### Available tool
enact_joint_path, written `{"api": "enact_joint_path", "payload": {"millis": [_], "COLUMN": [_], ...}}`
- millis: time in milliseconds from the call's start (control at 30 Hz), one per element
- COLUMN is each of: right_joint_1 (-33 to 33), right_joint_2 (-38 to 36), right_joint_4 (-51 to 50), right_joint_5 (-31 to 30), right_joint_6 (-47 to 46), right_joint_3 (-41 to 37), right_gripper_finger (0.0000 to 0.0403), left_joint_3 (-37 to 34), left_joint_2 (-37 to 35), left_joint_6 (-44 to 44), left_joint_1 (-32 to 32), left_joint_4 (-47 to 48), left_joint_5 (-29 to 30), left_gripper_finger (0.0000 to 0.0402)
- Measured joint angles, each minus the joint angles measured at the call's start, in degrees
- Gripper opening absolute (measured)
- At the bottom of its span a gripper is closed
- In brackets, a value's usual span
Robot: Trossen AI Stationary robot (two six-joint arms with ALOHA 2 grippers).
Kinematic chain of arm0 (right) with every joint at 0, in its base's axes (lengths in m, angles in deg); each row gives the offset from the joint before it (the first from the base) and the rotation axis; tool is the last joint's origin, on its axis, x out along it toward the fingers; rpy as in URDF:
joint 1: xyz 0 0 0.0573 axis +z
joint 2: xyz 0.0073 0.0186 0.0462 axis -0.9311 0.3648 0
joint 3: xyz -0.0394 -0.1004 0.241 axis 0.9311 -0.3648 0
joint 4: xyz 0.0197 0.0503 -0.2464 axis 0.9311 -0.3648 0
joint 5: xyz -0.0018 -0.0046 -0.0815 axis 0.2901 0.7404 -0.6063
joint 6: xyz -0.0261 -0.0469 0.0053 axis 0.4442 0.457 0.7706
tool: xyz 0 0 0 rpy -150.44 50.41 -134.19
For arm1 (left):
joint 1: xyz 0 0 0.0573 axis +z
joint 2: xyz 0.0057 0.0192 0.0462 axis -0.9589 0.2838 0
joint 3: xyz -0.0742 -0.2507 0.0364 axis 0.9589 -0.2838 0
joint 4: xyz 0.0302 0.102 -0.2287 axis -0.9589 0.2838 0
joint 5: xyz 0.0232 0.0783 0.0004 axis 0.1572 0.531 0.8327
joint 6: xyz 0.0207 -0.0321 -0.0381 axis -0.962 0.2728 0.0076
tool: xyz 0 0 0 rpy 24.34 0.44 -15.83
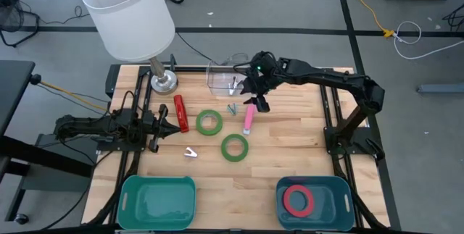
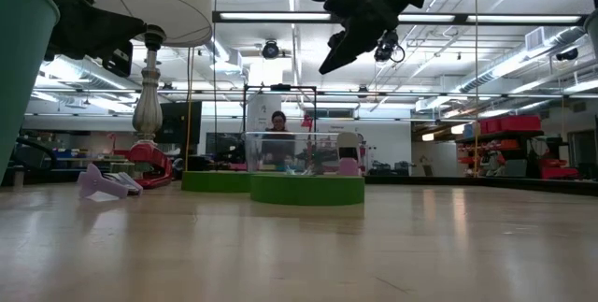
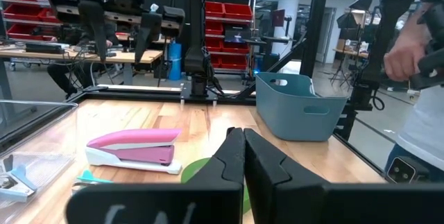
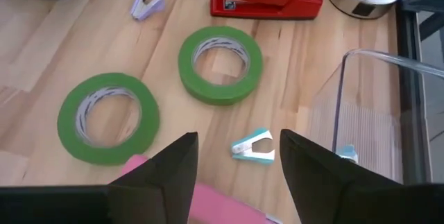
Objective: Pick and place Stapler, Stapler remover, tape
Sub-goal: Put the green tape into the blue bin
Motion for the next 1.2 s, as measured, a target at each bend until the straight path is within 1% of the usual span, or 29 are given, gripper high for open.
{"api": "enact_joint_path", "payload": {"millis": [100, 200, 400, 567, 700, 967, 1067, 1200], "right_joint_1": [0.3, 1.0, 2.9, 6.0, 8.8, 14.9, 17.3, 20.5], "right_joint_2": [0.0, 0.0, 0.0, 0.0, 0.0, 0.0, 0.0, 0.0], "right_joint_4": [0.0, 0.0, 0.0, 0.0, 0.0, 0.1, 1.2, 3.4], "right_joint_5": [-0.6, -3.4, -8.9, -12.8, -13.5, -13.7, -15.4, -16.6], "right_joint_6": [-2.7, -4.9, -5.4, -5.4, -5.6, -9.8, -13.1, -15.0], "right_joint_3": [0.0, 0.0, 0.0, 0.0, 0.0, 0.0, 0.0, 0.0], "right_gripper_finger": [0.0203, 0.0203, 0.0203, 0.0203, 0.0203, 0.0203, 0.0203, 0.0203], "left_joint_3": [0.0, 0.0, 0.0, 0.0, 0.0, 0.0, 0.0, 0.0], "left_joint_2": [0.0, 0.0, 0.0, 0.0, 0.0, 0.0, 0.0, 0.0], "left_joint_6": [0.0, 0.0, 0.0, 0.0, 0.0, 0.0, 0.0, 0.0], "left_joint_1": [0.0, 0.0, 0.0, 0.0, 0.0, 0.0, 0.0, 0.0], "left_joint_4": [0.0, 0.0, 0.0, 0.0, 0.0, 0.0, 0.0, 0.0], "left_joint_5": [0.0, 0.0, 0.0, 0.0, 0.0, 0.0, 0.0, 0.0], "left_gripper_finger": [0.0003, 0.0003, 0.0003, 0.0003, 0.0003, 0.0003, 0.0003, 0.0003]}}
